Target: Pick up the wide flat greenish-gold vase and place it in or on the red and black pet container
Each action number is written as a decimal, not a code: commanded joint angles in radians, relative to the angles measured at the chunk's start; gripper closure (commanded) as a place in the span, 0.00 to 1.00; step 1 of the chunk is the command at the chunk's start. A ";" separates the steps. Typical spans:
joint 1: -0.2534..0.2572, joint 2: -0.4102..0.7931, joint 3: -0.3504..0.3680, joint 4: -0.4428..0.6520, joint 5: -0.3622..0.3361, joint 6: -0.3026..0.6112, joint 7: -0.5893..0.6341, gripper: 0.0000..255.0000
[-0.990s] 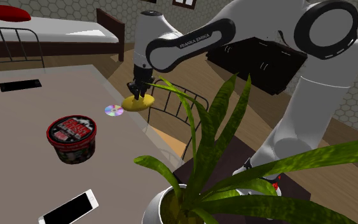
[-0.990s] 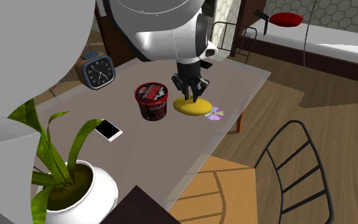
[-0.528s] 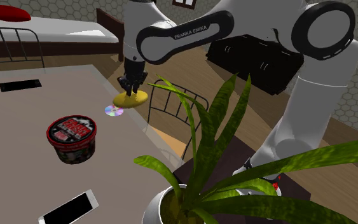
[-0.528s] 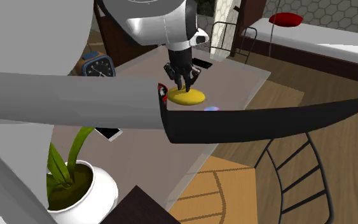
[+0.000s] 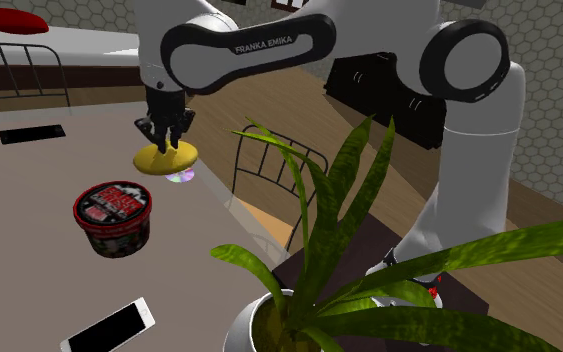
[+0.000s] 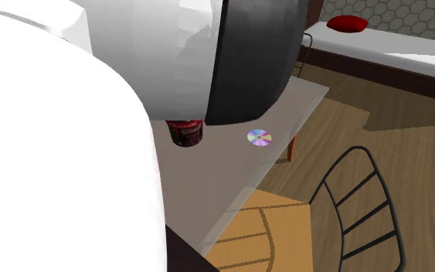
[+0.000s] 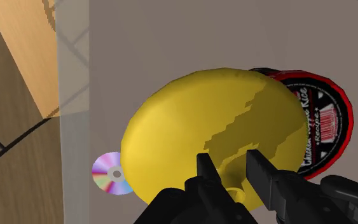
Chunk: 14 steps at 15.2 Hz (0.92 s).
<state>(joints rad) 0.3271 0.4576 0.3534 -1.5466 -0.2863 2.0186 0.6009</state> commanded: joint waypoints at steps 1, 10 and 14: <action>0.043 0.054 0.003 0.092 -0.017 -0.045 0.034 1.00; 0.259 0.398 -0.022 0.693 -0.078 -0.308 0.089 1.00; 0.247 0.391 -0.021 0.624 -0.080 -0.250 0.101 1.00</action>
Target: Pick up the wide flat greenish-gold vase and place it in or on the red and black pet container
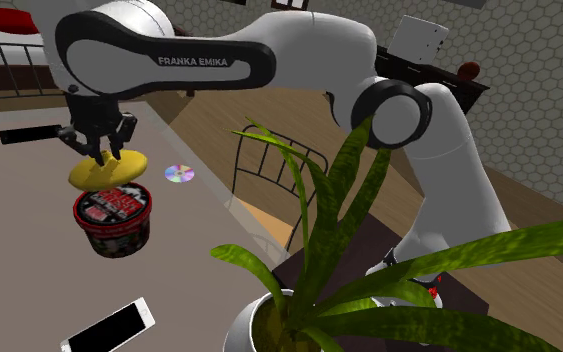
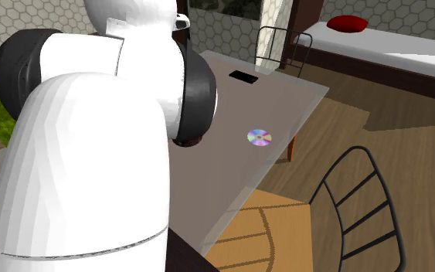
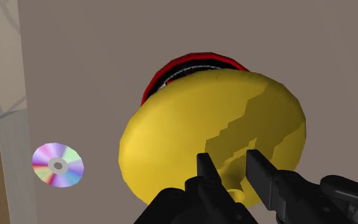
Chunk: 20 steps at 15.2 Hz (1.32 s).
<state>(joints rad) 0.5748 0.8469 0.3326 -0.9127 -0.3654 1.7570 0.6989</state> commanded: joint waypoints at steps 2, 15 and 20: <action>-0.006 0.001 -0.001 -0.038 -0.003 0.038 0.008 1.00; -0.021 0.033 -0.010 -0.159 -0.020 0.185 0.039 1.00; -0.021 0.035 -0.009 -0.161 -0.021 0.189 0.040 1.00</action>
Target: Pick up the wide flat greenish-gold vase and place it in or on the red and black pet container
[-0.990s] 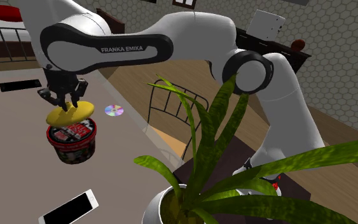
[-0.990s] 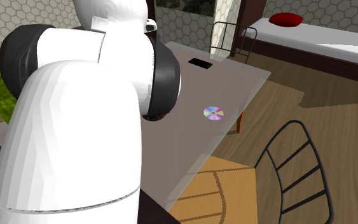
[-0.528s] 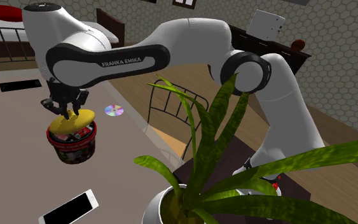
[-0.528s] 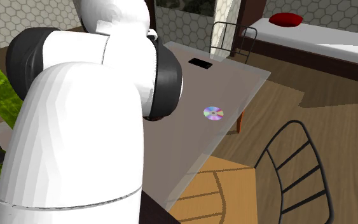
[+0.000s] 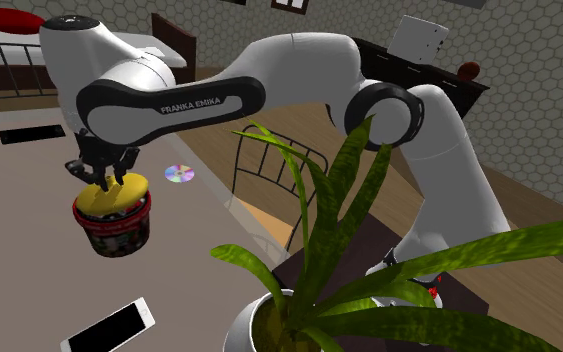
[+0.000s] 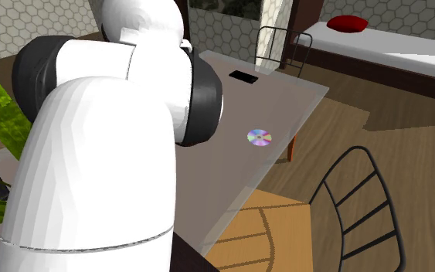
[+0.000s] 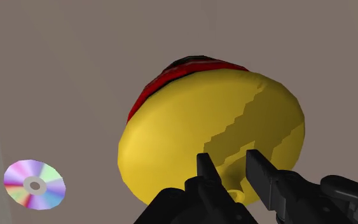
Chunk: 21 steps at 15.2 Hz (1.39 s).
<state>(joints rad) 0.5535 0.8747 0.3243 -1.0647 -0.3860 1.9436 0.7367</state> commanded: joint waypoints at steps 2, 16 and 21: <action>0.000 0.007 -0.001 -0.009 0.000 0.003 0.002 1.00; 0.010 -0.035 0.009 0.046 0.013 -0.092 -0.009 0.00; 0.011 -0.035 0.009 0.046 0.013 -0.092 -0.009 0.00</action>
